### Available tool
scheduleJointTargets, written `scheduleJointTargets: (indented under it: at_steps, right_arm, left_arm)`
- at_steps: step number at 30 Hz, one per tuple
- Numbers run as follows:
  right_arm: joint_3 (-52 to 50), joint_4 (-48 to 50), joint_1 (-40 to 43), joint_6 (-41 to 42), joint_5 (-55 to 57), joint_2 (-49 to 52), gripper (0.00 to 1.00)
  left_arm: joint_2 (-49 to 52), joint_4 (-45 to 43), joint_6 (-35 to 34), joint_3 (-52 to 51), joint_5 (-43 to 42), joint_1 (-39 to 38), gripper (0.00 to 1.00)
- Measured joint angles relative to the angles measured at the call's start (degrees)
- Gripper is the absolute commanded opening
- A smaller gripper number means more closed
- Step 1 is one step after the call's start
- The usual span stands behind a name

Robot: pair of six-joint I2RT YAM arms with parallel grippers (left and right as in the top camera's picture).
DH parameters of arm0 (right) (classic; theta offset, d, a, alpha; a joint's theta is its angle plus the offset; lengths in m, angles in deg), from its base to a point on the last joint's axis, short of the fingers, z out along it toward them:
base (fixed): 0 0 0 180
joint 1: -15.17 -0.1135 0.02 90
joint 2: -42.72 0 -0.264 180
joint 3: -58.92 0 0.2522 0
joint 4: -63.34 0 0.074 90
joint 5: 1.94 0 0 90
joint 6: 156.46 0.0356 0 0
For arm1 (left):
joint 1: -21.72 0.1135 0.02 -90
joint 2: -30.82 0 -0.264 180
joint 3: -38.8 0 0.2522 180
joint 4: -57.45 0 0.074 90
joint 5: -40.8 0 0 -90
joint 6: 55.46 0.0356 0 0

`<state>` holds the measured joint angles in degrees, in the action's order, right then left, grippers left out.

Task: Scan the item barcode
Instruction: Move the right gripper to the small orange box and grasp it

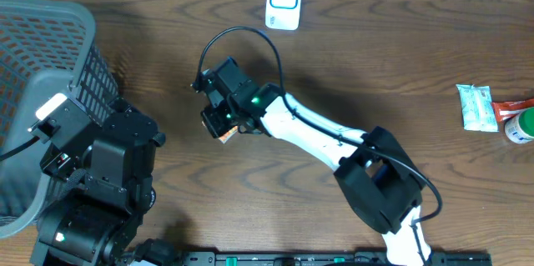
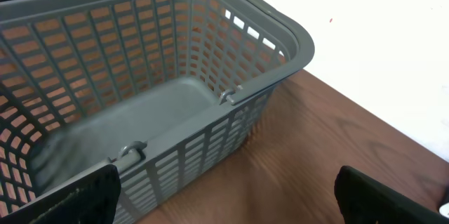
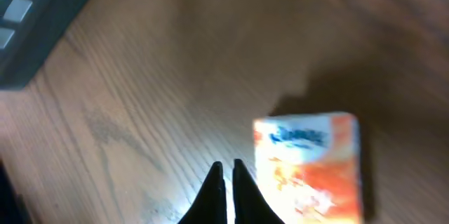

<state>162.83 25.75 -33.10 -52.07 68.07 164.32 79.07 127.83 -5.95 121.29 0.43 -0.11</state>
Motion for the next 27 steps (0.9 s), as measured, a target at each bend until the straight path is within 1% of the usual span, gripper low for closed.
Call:
scheduleJointTargets:
  at_steps: [6,11,17,21,27]
  right_arm:
    - [0.0,1.0,-1.8,-0.2,-3.7,3.7,0.01]
    - [0.0,1.1,-2.4,-0.4,-4.4,4.2,0.02]
    - [0.0,1.2,-2.3,-0.4,-0.5,4.2,0.07]
    - [0.0,1.7,-1.6,-0.4,1.3,4.2,0.08]
    - [0.0,2.6,0.4,-0.4,3.8,5.1,0.04]
  left_arm:
    - [0.0,0.0,0.0,0.0,0.0,0.0,0.98]
    - [0.0,0.0,0.0,0.0,0.0,0.0,0.98]
    - [0.0,0.0,0.0,0.0,0.0,0.0,0.98]
    - [0.0,0.0,0.0,0.0,0.0,0.0,0.98]
    - [0.0,0.0,0.0,0.0,0.0,0.0,0.98]
